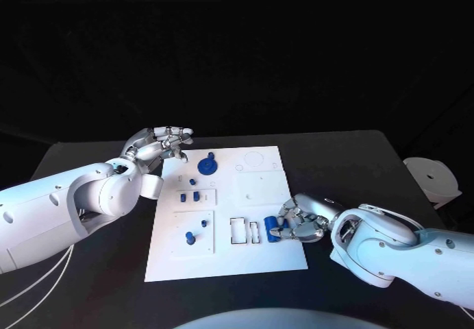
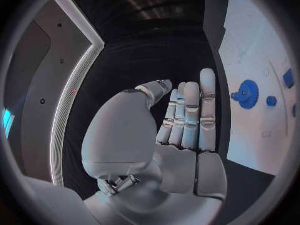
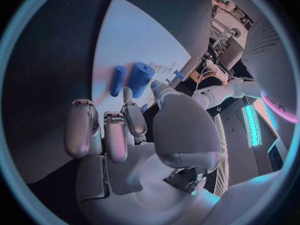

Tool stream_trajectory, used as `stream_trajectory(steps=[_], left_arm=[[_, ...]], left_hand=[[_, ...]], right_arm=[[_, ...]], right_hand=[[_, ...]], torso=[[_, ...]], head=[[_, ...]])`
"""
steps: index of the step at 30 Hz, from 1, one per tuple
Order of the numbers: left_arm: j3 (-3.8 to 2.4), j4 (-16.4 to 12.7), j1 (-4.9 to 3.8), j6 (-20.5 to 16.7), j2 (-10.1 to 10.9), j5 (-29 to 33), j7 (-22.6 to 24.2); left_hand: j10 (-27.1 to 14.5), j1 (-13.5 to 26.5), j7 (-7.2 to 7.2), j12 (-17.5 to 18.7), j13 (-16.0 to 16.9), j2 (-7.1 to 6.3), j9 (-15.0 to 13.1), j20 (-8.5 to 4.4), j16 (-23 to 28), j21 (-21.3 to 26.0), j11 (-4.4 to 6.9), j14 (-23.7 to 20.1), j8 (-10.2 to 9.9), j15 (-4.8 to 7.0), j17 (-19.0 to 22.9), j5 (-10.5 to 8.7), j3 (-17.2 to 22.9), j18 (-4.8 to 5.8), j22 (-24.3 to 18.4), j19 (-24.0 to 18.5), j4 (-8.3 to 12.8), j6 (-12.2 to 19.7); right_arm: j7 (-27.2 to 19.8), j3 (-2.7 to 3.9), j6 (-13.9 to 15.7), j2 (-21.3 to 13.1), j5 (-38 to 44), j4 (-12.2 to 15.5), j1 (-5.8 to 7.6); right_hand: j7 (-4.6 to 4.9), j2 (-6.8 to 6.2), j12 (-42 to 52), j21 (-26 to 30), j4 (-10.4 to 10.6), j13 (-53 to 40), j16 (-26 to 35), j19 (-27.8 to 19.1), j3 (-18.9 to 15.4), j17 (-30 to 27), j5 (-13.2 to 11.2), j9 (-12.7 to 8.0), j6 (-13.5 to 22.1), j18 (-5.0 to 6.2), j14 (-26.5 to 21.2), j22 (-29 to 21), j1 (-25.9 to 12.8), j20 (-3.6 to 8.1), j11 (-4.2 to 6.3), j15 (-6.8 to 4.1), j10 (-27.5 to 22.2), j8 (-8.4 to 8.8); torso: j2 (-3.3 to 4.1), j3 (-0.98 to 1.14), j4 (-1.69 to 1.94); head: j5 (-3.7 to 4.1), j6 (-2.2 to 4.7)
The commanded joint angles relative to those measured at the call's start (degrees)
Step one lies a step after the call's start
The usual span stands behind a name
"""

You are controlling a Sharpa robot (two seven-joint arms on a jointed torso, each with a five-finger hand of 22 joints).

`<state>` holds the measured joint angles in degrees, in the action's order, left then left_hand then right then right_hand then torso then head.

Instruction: Assemble the parts on the task board

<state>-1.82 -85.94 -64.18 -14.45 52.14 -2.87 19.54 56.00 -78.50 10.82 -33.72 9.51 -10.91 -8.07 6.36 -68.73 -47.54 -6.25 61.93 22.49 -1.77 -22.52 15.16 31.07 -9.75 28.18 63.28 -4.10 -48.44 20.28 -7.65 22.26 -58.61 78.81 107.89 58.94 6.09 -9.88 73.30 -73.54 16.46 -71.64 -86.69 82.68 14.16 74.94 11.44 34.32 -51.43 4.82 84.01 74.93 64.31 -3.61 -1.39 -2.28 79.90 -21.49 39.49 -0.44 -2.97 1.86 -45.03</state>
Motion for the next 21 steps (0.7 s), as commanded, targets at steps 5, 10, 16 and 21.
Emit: stream_trajectory(steps=[5,10,16,21], left_arm=[[-0.03,-0.3,-0.02,1.2,0.1,-0.1,0.5],[-0.03,-0.4,-0.02,1.2,0.3,-0.1,0.4],[-0.03,-0.5,-0.02,1.2,0.4,-0.1,0.4],[-0.03,-0.6,-0.02,1.4,0.5,-0.1,0.4]], left_hand=[[-0.6,0.6,-0.02,-0.4,0.1,-0.04,0.1,0.43,0.1,0.3,0.00,-0.5,0.2,-0.02,0.1,0.26,-0.4,-0.79,0.0,0.0,0.0,0.3],[-0.6,0.6,-0.02,-0.4,0.1,-0.04,0.1,0.43,0.1,0.3,0.00,-0.5,0.2,-0.02,0.1,0.26,-0.4,-0.79,0.0,0.0,0.0,0.3],[-0.7,0.9,0.01,-0.5,0.1,0.06,0.1,0.50,0.1,0.4,-0.04,-0.5,0.2,-0.08,0.1,0.26,-0.5,-0.78,-0.1,0.0,-0.3,0.4],[-0.8,1.0,0.01,-0.5,0.1,0.08,0.1,0.51,0.1,0.4,-0.05,-0.5,0.2,-0.09,0.1,0.26,-0.5,-0.78,-0.1,0.0,-0.4,0.4]], right_arm=[[0.7,-0.02,-0.3,1.2,3.4,-1.2,-0.67],[1.0,-0.02,-0.5,2.0,4.1,-1.9,-1.14],[3.4,-0.02,-0.5,3.1,4.5,-2.9,-1.86],[4.5,-0.02,-0.3,3.9,4.5,-3.3,-2.20]], right_hand=[[-0.24,-0.27,0.2,0.1,0.0,-0.2,-0.3,0.1,-0.6,5.2,-0.5,0.1,-0.3,-1.07,4.1,5.5,0.5,0.02,0.07,-0.27,0.2,-0.35],[-0.24,-0.26,0.3,0.1,0.0,-0.2,-0.3,0.1,-0.8,5.2,-0.6,0.1,-0.3,-1.07,4.1,5.5,0.7,0.02,0.08,-0.28,0.2,-0.36],[-0.32,0.39,0.6,0.2,0.2,-0.8,-0.3,0.1,-2.1,5.2,-2.5,0.3,-0.5,-1.07,4.1,5.6,0.4,0.05,0.12,-0.31,0.4,-0.51],[-0.49,1.12,0.8,0.3,0.0,-1.3,-0.3,0.0,-2.4,5.1,-2.2,0.5,-1.0,-1.04,4.1,5.5,1.6,0.13,0.27,-0.43,0.6,-0.82]], torso=[[-0.05,-0.06,0.10],[0.00,-0.06,0.12],[-0.06,-0.11,0.10],[-0.18,-0.15,0.09]], head=[[-0.24,-0.27],[-0.41,-0.48],[-0.54,-0.81],[-0.66,-0.91]])
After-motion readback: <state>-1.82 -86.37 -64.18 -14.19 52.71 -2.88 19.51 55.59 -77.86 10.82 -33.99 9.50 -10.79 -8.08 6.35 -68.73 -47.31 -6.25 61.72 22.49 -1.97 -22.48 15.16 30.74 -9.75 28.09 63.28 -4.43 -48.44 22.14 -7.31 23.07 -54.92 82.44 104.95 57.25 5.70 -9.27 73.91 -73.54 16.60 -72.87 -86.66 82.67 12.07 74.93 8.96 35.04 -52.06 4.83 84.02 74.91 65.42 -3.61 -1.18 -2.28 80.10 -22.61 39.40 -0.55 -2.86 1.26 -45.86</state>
